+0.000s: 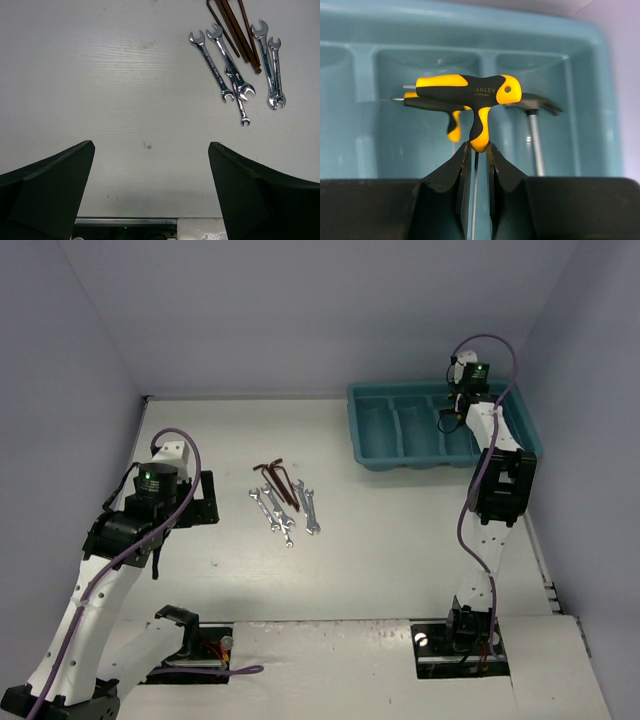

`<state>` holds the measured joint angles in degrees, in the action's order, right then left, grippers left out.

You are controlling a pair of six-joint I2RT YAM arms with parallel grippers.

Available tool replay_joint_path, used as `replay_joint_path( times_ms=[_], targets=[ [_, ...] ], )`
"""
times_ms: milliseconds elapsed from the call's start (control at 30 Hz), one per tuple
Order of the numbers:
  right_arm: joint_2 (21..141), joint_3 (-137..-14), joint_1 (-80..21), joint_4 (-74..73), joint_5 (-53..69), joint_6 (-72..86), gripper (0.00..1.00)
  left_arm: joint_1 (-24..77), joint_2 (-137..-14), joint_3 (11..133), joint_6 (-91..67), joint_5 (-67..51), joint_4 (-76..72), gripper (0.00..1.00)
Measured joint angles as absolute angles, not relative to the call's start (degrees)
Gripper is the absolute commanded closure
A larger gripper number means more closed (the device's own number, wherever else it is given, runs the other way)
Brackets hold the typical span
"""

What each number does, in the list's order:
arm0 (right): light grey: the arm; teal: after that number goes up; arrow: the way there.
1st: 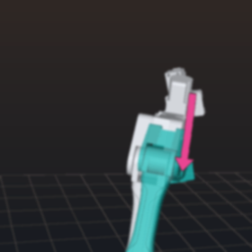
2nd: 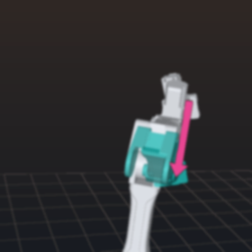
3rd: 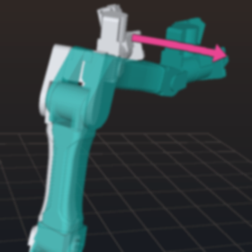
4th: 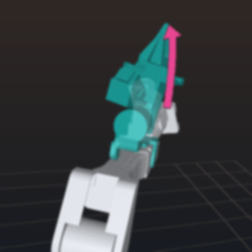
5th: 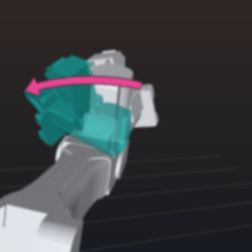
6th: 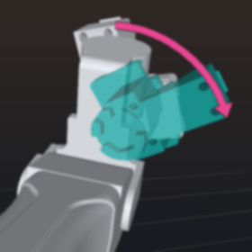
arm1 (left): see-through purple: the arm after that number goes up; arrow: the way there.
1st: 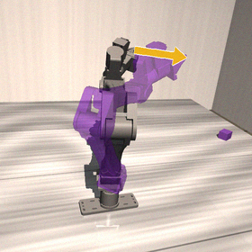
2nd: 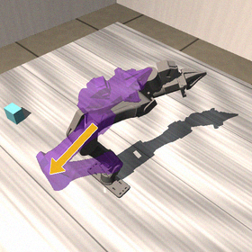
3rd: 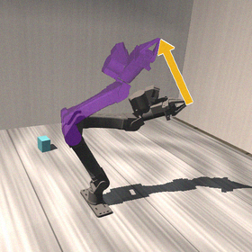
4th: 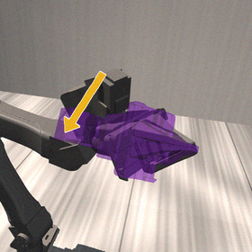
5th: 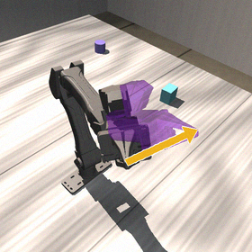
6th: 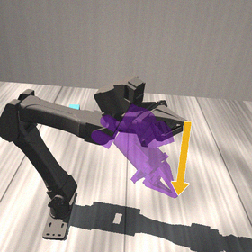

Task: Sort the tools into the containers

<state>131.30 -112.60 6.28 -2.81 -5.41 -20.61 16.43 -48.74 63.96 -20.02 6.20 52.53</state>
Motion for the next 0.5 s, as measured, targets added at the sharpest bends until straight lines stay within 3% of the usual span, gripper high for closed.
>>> replay_joint_path(
  times_ms=[167, 267, 500],
  targets=[
    [132.3, -112.7, 5.9, -3.3, -5.3, -20.0, 0.62, 16.4, -49.3, 64.0, -20.0, 6.2, 52.5, 0.05],
    [132.3, -113.2, 5.8, -3.0, -5.2, -19.6, 0.56, 16.4, -49.2, 64.0, -20.0, 6.0, 52.5, 0.05],
    [127.0, -109.8, 4.2, -3.3, -4.4, -18.3, 0.52, 16.4, -48.7, 64.0, -20.0, 5.8, 52.5, 0.05]
  ],
)
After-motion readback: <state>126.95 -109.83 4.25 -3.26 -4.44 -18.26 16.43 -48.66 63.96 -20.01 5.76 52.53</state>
